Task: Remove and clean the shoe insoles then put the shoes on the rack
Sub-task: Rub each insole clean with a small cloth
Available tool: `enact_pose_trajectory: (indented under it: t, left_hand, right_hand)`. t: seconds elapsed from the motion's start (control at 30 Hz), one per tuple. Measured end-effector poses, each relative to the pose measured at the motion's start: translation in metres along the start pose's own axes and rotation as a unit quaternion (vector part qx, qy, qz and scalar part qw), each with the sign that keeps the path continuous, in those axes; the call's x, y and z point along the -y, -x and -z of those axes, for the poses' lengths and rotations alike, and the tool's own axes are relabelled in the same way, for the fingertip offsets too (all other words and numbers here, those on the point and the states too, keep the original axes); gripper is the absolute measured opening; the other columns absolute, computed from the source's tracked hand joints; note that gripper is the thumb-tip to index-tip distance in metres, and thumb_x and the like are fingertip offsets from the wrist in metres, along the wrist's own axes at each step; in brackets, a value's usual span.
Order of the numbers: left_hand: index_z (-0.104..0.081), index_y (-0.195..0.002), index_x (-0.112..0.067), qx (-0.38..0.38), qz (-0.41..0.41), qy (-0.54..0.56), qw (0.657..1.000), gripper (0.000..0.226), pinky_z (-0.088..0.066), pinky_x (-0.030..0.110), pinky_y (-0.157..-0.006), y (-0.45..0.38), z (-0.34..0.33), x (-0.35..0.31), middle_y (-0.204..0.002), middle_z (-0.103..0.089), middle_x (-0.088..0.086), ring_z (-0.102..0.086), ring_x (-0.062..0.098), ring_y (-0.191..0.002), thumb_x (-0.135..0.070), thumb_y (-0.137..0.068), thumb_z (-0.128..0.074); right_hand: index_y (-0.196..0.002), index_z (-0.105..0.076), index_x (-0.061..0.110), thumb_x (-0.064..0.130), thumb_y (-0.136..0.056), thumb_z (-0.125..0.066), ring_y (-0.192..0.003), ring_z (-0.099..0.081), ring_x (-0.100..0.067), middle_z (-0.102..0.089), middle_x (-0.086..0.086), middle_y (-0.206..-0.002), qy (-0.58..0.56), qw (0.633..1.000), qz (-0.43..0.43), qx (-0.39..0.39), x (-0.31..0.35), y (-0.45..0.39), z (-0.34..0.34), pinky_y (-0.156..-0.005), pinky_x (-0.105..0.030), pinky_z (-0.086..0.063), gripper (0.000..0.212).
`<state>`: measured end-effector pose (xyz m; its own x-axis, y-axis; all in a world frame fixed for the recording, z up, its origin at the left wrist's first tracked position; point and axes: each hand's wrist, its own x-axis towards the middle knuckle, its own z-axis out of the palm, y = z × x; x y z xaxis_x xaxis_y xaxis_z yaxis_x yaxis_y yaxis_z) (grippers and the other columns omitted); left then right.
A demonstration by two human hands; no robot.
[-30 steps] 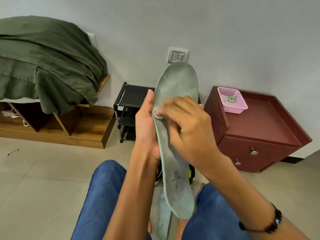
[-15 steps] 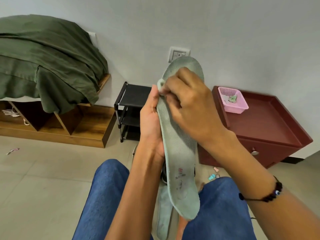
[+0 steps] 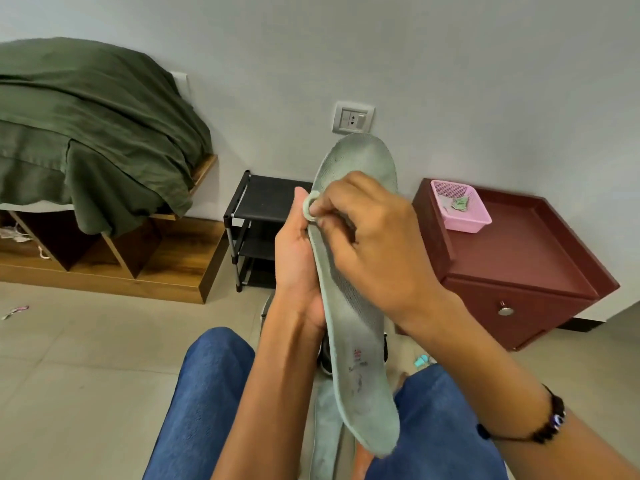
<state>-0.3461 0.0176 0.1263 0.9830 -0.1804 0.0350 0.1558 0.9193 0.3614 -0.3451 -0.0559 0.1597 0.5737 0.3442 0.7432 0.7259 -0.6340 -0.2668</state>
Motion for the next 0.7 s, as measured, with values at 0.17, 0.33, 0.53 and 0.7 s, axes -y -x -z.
enact_pose_trajectory:
  t: [0.17, 0.33, 0.53, 0.7]
  left_hand:
    - [-0.077, -0.079, -0.012, 0.027, 0.046, -0.055, 0.997, 0.065, -0.055, 0.032, -0.063, 0.005, -0.004, 0.001, -0.081, -0.072, 0.007, -0.069, 0.020, -0.070, -0.048, -0.097, -0.027]
    - [-0.078, -0.076, -0.017, 0.026, 0.052, -0.090, 0.994, 0.068, -0.052, 0.036, -0.062, 0.006, -0.008, -0.002, -0.083, -0.073, 0.006, -0.069, 0.023, -0.070, -0.052, -0.096, -0.023]
    - [-0.066, -0.090, -0.006, -0.003, 0.031, -0.025, 0.999, 0.049, -0.055, 0.024, -0.073, 0.003, -0.003, 0.001, -0.081, -0.064, 0.008, -0.065, 0.017, -0.074, -0.048, -0.087, -0.041]
    - [-0.077, -0.074, -0.007, 0.008, 0.031, -0.045, 0.998, 0.063, -0.056, 0.029, -0.058, 0.007, -0.006, 0.005, -0.076, -0.071, 0.009, -0.069, 0.020, -0.065, -0.044, -0.096, -0.030]
  right_hand:
    - [-0.073, -0.066, 0.002, -0.005, -0.072, -0.056, -0.068, -0.061, -0.027, -0.063, -0.012, -0.075, 0.095, 0.993, -0.019, -0.067, -0.040, -0.035, 0.007, -0.062, -0.020, -0.036, 0.012]
    - [-0.080, -0.069, 0.004, -0.002, -0.075, -0.060, -0.077, -0.061, -0.016, -0.066, -0.007, -0.081, 0.043, 0.988, -0.065, -0.130, -0.046, -0.036, 0.026, -0.069, -0.016, -0.042, 0.012]
    - [-0.078, -0.065, 0.001, -0.006, -0.078, -0.059, -0.071, -0.057, -0.022, -0.060, -0.009, -0.078, 0.048, 0.999, 0.014, -0.018, -0.010, 0.018, 0.000, -0.067, -0.026, -0.043, 0.009]
    - [-0.073, -0.064, 0.001, -0.002, -0.077, -0.054, -0.070, -0.056, -0.027, -0.061, -0.012, -0.074, 0.136, 0.988, 0.006, -0.075, -0.043, -0.013, 0.007, -0.067, -0.023, -0.033, 0.010]
